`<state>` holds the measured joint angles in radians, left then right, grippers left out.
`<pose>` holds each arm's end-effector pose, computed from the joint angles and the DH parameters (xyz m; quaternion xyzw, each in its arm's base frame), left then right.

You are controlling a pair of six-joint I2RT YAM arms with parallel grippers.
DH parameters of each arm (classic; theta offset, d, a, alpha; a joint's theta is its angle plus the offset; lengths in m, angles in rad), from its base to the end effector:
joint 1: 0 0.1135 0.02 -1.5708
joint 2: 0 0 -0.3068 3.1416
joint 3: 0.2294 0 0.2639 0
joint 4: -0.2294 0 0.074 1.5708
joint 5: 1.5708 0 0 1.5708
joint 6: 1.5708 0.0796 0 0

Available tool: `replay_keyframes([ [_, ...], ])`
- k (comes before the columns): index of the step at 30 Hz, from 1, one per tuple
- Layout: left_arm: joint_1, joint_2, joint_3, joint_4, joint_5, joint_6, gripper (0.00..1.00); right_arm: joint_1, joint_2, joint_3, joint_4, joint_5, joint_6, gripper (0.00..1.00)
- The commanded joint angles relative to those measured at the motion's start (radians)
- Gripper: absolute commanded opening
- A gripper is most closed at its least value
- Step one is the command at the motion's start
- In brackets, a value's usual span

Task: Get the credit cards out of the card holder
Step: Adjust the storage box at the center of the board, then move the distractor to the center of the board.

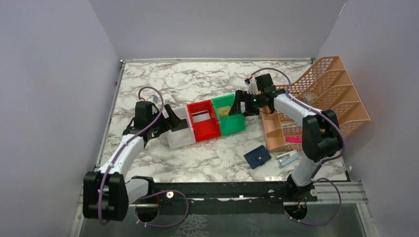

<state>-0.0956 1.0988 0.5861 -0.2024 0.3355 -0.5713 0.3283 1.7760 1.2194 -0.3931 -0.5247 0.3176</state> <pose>0.2429 -0.0496 0.2152 -0.1440 0.8882 -0.2774 0.3368 0.3805 0.1717 0.2128 -0.0842 0.9191 0.3278 0.2015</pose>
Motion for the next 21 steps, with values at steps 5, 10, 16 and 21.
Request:
replay_keyframes([
  [5, -0.005, 0.053, 0.1, -0.041, -0.055, 0.075, 0.95, 0.018, -0.183, -0.017, -0.08, 0.369, 0.06, 1.0],
  [10, -0.006, 0.01, 0.112, -0.105, -0.125, 0.098, 0.99, 0.017, -0.303, -0.012, -0.169, 0.847, 0.149, 1.0],
  [16, -0.004, -0.076, 0.126, -0.176, -0.199, 0.143, 0.99, -0.041, -0.347, -0.062, -0.312, 1.159, 0.32, 0.99],
  [21, -0.005, -0.156, 0.095, -0.182, -0.236, 0.173, 0.99, -0.119, -0.339, -0.118, -0.315, 1.151, 0.427, 0.99],
])
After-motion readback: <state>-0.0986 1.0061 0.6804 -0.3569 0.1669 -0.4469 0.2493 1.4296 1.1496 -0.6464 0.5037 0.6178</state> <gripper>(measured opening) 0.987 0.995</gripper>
